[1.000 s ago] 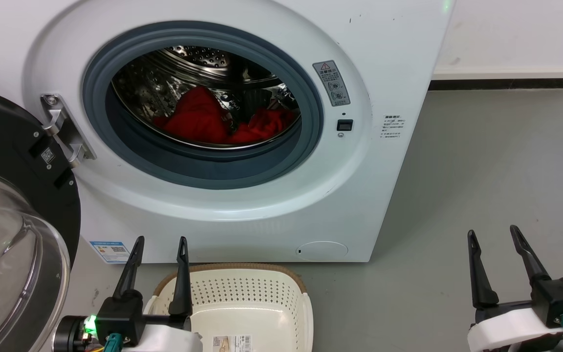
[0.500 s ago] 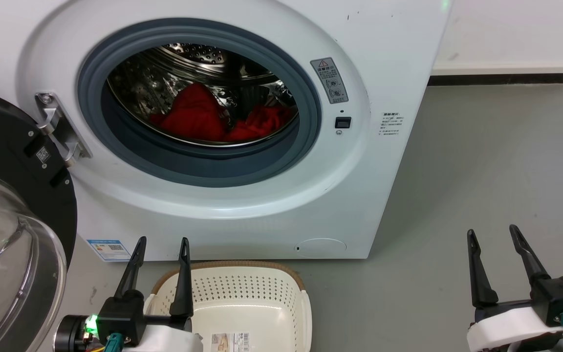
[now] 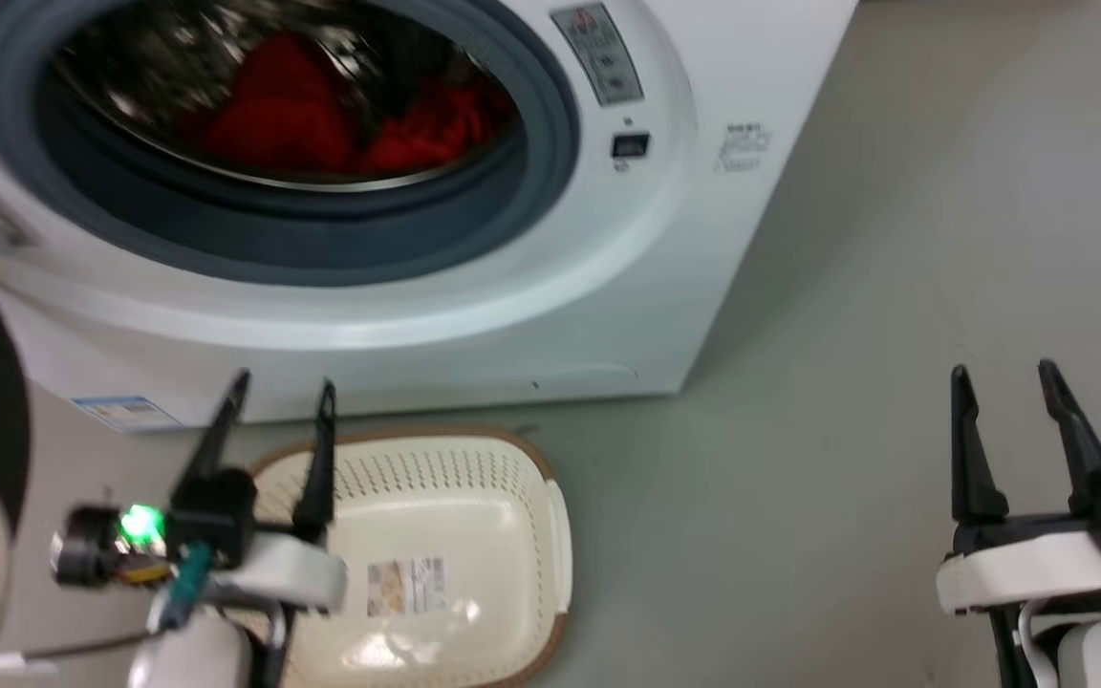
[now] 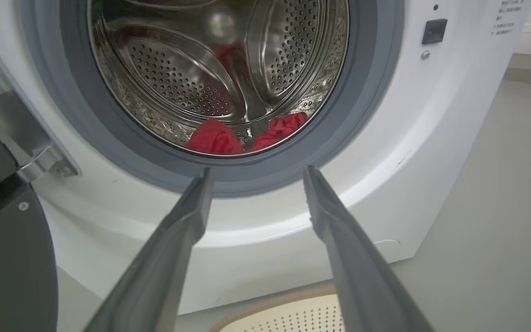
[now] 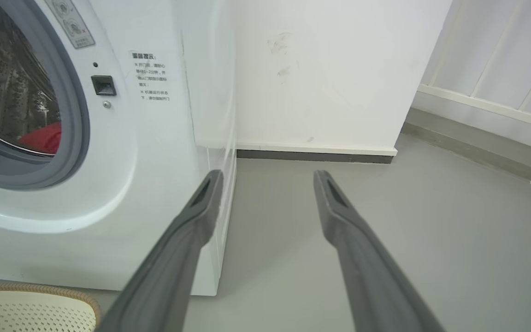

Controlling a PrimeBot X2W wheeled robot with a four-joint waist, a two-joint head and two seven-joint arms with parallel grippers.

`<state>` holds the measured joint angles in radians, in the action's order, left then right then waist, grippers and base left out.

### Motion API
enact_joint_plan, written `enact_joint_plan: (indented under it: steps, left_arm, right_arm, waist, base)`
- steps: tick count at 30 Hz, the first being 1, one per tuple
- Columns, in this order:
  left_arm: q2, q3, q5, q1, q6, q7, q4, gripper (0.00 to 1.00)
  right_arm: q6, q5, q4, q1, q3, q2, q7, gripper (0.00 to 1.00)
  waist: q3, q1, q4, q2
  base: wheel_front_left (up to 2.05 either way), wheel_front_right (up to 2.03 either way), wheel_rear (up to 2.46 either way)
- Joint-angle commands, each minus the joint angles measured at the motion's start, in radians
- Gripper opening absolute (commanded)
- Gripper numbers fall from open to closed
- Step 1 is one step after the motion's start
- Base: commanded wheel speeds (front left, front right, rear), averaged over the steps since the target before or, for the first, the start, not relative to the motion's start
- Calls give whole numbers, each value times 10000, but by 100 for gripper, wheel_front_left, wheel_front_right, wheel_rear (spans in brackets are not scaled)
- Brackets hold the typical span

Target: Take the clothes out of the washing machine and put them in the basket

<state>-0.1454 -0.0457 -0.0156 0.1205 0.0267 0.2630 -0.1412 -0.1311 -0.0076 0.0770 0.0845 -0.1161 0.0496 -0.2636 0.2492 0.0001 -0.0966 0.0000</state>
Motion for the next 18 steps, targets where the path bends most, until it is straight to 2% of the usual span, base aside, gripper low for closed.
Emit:
enact_joint_plan:
  steps: [1,7,11,14,18]
  left_arm:
    - [-220,77,-74,481,74,28,-85,100]
    - [-1556,404,-83,2766,434,28,-524,100]
    - [-2578,431,-133,4542,737,24,-1417,100]
    - [-3166,453,-28,6123,855,-494,-2230,100]
    - [-3958,5,-134,8134,980,-1631,-3106,100]
  right_arm:
    - [7,119,-43,260,-10,13,-18,100]
    - [8,665,-74,776,90,8,-19,100]
    - [8,902,-148,1046,213,5,-19,100]
    - [8,1005,-276,1221,371,3,-19,100]
    - [8,996,-580,1337,667,8,-18,100]
  waist:
    - [1303,-1,-811,0]
    - [2933,-1,-1564,0]
    - [3705,-1,-1901,0]
    - [4187,-1,-2146,0]
    - [4687,-1,-2469,0]
  base:
    - [0,0,0]
    - [0,0,0]
    - [0,0,0]
    - [0,0,0]
    - [0,0,0]
